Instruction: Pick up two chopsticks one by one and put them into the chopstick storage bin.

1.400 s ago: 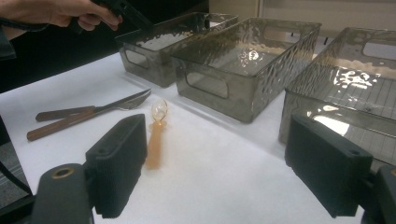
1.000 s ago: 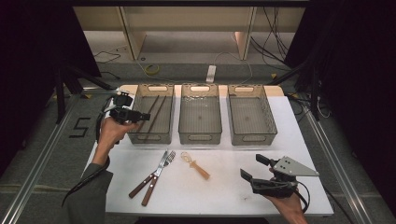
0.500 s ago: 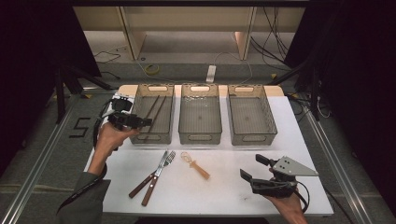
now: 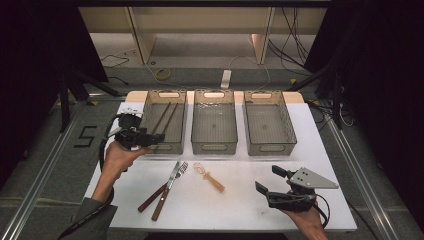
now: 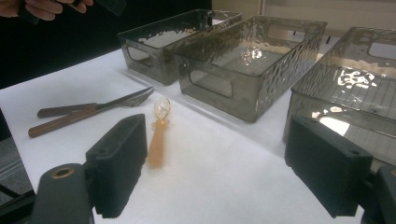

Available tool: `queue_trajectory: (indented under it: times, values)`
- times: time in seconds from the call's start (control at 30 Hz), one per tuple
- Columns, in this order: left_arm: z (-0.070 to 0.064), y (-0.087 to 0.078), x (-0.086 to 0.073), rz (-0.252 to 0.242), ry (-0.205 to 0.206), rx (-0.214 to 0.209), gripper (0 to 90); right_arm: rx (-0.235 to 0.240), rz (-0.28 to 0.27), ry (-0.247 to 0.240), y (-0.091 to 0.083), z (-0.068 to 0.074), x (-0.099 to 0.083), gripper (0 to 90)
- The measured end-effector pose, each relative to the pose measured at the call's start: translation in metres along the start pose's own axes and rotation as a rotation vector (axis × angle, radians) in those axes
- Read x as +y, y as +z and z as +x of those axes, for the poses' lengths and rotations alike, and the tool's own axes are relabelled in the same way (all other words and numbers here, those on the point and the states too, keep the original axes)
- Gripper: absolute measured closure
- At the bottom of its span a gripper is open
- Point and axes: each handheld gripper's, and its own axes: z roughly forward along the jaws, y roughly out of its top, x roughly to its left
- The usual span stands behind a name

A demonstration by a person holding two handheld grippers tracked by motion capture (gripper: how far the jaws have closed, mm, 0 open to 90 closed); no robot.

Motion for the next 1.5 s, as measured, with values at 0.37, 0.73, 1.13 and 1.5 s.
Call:
queue_trajectory:
  times: [0.37, 0.73, 1.13, 1.5]
  values:
    - [-0.022, 0.002, -0.019, -0.033, 0.013, -0.036, 19.9, 0.038, 0.039, -0.011, 0.014, 0.008, 0.006, 21.9]
    - [-0.036, 0.002, -0.041, -0.064, 0.019, -0.112, 19.9, 0.093, 0.141, -0.057, 0.049, 0.022, 0.016, 22.5]
    - [-0.044, 0.002, -0.055, -0.041, 0.057, -0.127, 18.4, 0.130, 0.256, -0.067, 0.074, 0.025, 0.022, 22.5]
    - [-0.051, 0.000, -0.061, -0.032, 0.088, -0.110, 17.5, 0.151, 0.335, -0.078, 0.094, 0.025, 0.026, 23.1]
